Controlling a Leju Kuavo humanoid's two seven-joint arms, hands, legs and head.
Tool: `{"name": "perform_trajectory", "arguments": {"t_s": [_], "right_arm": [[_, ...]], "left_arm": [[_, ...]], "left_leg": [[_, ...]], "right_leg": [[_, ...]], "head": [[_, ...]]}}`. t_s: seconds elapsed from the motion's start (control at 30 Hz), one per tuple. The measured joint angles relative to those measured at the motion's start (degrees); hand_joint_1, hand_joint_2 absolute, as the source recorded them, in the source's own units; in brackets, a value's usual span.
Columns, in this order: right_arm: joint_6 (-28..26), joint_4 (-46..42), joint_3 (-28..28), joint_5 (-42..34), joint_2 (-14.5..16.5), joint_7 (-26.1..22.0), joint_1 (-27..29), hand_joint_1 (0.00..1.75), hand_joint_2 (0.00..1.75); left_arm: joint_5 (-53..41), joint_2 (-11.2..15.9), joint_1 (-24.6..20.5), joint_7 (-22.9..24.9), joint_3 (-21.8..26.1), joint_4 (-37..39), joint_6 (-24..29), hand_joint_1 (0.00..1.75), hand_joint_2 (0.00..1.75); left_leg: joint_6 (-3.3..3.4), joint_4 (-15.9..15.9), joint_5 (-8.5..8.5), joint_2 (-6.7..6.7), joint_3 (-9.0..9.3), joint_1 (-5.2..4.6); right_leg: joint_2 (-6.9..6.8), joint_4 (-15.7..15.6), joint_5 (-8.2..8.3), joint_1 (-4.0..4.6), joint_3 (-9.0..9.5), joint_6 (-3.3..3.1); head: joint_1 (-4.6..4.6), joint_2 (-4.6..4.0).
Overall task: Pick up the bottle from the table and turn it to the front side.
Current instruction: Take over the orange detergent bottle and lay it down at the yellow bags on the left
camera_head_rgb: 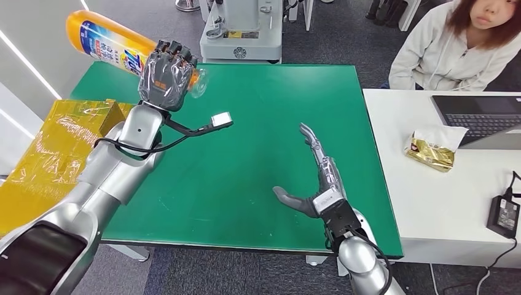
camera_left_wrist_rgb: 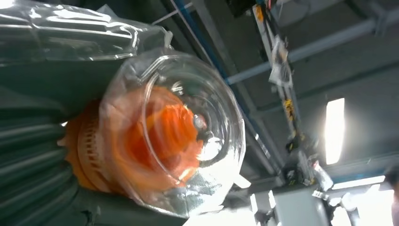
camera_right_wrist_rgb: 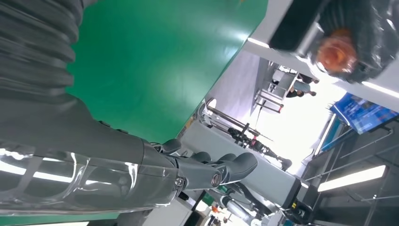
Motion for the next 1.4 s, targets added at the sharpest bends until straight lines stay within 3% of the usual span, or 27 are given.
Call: {"name": "perform_trajectory", "arguments": {"t_s": [0.33, 0.53, 0.63, 0.73, 0.87, 1.17, 1.27, 1.4], "right_arm": [[1.16, -1.49, -4.27, 1.26, -0.09, -0.99, 3.09, 0.00, 1.75], [1.02, -1.65, -6.95, 1.36, -0.09, -1.67, 5.40, 0.00, 1.75], [0.98, -1.84, -7.64, 1.38, -0.09, -1.75, 5.97, 0.00, 1.75], [1.11, -2.16, -7.96, 1.75, -0.08, -1.75, 6.53, 0.00, 1.75], [2.03, -2.73, -7.97, 3.07, 0.31, -1.69, 7.25, 0.00, 1.75], [3.12, -2.86, -7.96, 3.24, 0.56, -1.02, 7.09, 0.00, 1.75], [2.89, -2.83, -7.96, 2.73, 0.56, -0.78, 6.95, 0.00, 1.75], [2.06, -2.67, -7.96, 2.00, 0.54, -0.58, 7.11, 0.00, 1.75]], "left_arm": [[-0.68, 10.14, 9.81, 13.75, -4.43, 0.61, 1.37, 1.75, 1.75], [-0.68, 14.19, 15.91, 20.03, -6.37, -1.05, 1.13, 1.75, 1.75], [-0.68, 15.42, 18.13, 20.57, -6.92, -2.01, 1.12, 1.75, 1.75], [-0.69, 15.78, 19.31, 19.06, -7.02, -2.46, 1.01, 1.75, 1.75], [-0.69, 15.31, 21.00, 12.50, -6.89, -2.49, 1.24, 1.75, 1.75], [-0.61, 10.90, 21.97, 3.33, -3.27, 0.06, 1.75, 1.75, 1.75], [-0.64, 9.52, 21.93, 3.88, -1.47, 1.67, 1.55, 1.75, 1.75], [-0.68, 8.82, 21.48, 12.27, -0.26, 4.38, 0.73, 1.75, 1.75]], "left_leg": [[-0.08, -0.04, -0.05, 0.17, 0.03, 0.03], [-0.09, -0.04, -0.07, 0.19, 0.02, 0.01], [-0.09, -0.04, -0.07, 0.17, 0.00, 0.01], [-0.09, -0.04, -0.07, 0.17, 0.00, 0.01], [-0.09, -0.04, -0.07, 0.17, 0.01, 0.01], [-0.09, -0.03, -0.07, 0.15, -0.01, 0.01], [-0.09, -0.03, -0.07, 0.16, 0.00, 0.01], [-0.09, -0.03, -0.07, 0.17, 0.01, 0.02]], "right_leg": [[0.20, 0.01, -0.03, 0.02, -0.08, -0.02], [0.23, -0.02, -0.03, 0.01, -0.11, -0.01], [0.21, -0.03, -0.04, 0.01, -0.12, -0.01], [0.21, -0.03, -0.03, 0.01, -0.11, -0.01], [0.21, -0.03, -0.03, 0.01, -0.11, -0.01], [0.18, -0.03, -0.03, 0.00, -0.11, -0.01], [0.18, -0.03, -0.02, 0.00, -0.11, -0.01], [0.20, -0.02, -0.03, 0.01, -0.12, -0.01]], "head": [[0.00, 0.00], [0.01, 0.00], [0.01, 0.00], [-0.01, 0.00], [-0.01, 0.00], [0.00, 0.00], [0.01, 0.00], [-0.01, 0.00]]}}
